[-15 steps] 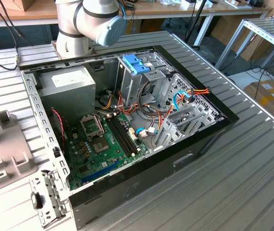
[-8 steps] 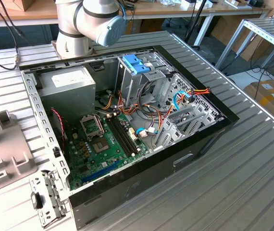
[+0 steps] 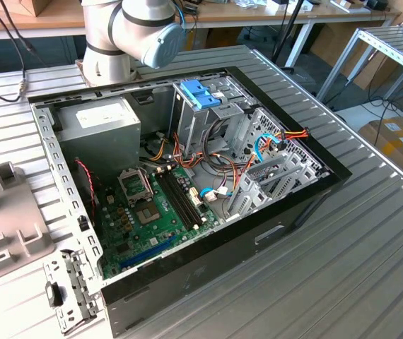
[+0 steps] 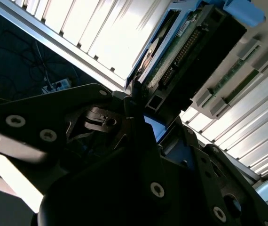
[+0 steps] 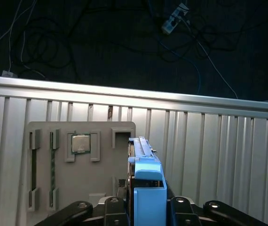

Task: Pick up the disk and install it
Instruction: 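Pick up the disk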

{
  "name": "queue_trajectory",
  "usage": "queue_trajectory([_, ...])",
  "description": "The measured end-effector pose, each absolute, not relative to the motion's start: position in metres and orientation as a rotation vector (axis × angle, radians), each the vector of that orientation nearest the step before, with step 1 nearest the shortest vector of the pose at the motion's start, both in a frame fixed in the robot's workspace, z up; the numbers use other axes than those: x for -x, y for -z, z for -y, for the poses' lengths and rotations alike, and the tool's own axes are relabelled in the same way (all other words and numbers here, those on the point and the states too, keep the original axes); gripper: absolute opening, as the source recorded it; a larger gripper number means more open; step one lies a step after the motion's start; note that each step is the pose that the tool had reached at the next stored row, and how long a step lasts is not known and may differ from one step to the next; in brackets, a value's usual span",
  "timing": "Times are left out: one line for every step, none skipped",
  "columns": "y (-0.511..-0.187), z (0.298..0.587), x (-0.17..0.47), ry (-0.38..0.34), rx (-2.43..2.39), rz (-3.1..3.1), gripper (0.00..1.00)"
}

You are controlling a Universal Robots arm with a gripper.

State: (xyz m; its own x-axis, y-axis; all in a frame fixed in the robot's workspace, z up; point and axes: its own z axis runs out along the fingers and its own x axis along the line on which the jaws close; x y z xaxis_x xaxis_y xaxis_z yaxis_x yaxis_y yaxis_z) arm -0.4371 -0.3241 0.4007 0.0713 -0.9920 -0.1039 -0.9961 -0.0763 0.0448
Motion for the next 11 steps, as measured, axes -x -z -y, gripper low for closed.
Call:
queue_trajectory([-0.402, 0.324, 0.437, -0.166, 2.271, -2.109, 0.37])
queue_trajectory([-0.403, 0.324, 0.437, -0.166, 2.271, -2.108, 0.37])
queue_trajectory([-0.404, 0.324, 0.437, -0.167, 2.271, -2.108, 0.37])
queue_trajectory([-0.404, 0.324, 0.437, -0.167, 2.270, -2.108, 0.37])
queue_trajectory([-0.405, 0.324, 0.437, -0.168, 2.270, -2.108, 0.37])
queue_trajectory([-0.406, 0.324, 0.437, -0.168, 2.270, -2.108, 0.37])
queue_trajectory([-0.407, 0.324, 0.437, -0.168, 2.270, -2.107, 0.37])
queue_trajectory([-0.409, 0.324, 0.437, -0.169, 2.269, -2.107, 0.37])
queue_trajectory([-0.411, 0.324, 0.437, -0.170, 2.269, -2.107, 0.37])
queue_trajectory([-0.412, 0.324, 0.437, -0.170, 2.269, -2.106, 0.37])
queue_trajectory([-0.413, 0.324, 0.437, -0.171, 2.268, -2.106, 0.37])
